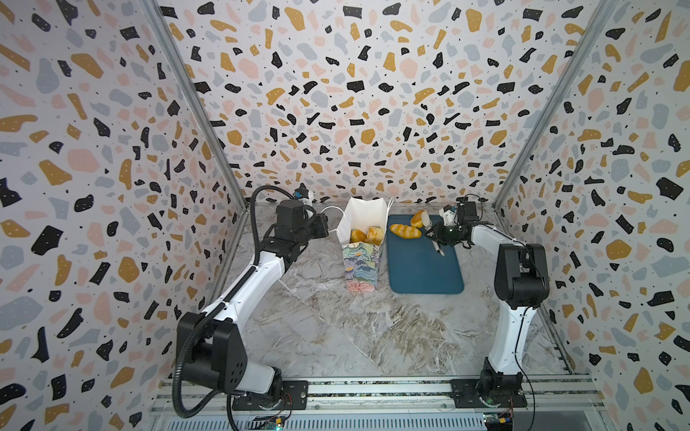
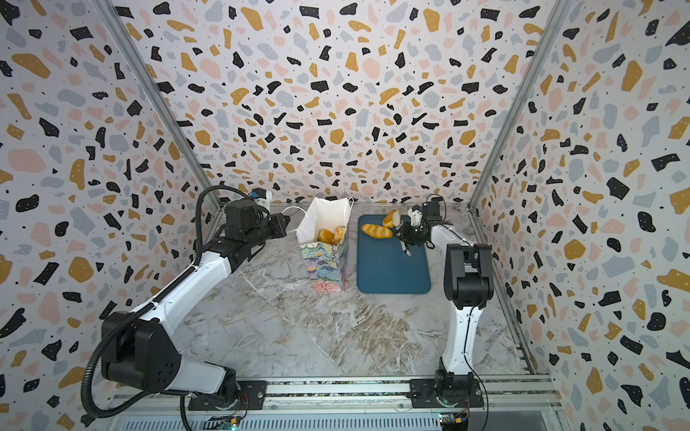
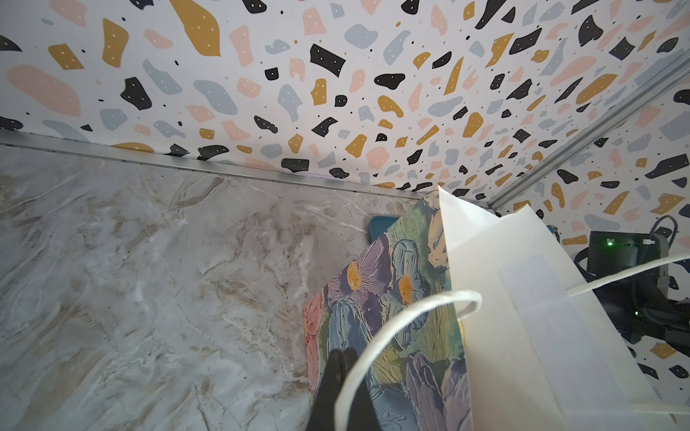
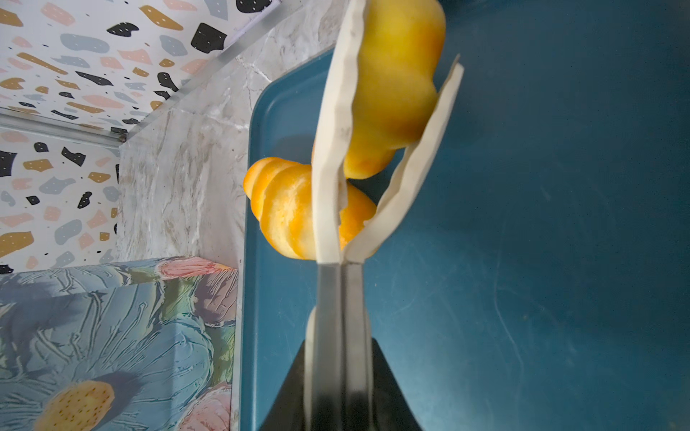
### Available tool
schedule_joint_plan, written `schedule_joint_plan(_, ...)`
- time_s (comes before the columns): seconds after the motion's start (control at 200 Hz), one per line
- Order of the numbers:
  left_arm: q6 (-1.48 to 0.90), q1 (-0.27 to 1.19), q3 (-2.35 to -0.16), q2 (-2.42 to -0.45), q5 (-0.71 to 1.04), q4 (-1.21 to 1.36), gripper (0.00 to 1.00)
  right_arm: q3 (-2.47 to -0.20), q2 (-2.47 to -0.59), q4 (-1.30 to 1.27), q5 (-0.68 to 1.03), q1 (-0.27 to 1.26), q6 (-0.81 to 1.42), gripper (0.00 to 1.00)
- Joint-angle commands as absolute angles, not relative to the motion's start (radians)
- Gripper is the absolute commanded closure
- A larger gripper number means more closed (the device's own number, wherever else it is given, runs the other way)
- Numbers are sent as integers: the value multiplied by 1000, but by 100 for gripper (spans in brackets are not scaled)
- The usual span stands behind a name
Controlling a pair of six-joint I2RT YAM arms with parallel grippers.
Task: Place the fake bread into the paper bag
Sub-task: 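Lift the round bun with the tongs and carry it toward the bag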
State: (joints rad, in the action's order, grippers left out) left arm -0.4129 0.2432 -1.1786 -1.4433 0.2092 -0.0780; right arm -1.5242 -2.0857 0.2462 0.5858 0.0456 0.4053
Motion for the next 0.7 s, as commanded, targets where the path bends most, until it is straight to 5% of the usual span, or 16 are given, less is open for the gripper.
schedule_joint_plan(0.0, -416, 239, -1202, -1449, 225, -61, 100, -1510, -1988, 211, 588, 43, 413, 90)
schedule_joint_plan(0.696, -417, 239, -1203, -1445, 227, -60, 100, -1329, -1787, 152, 549, 39, 428, 92)
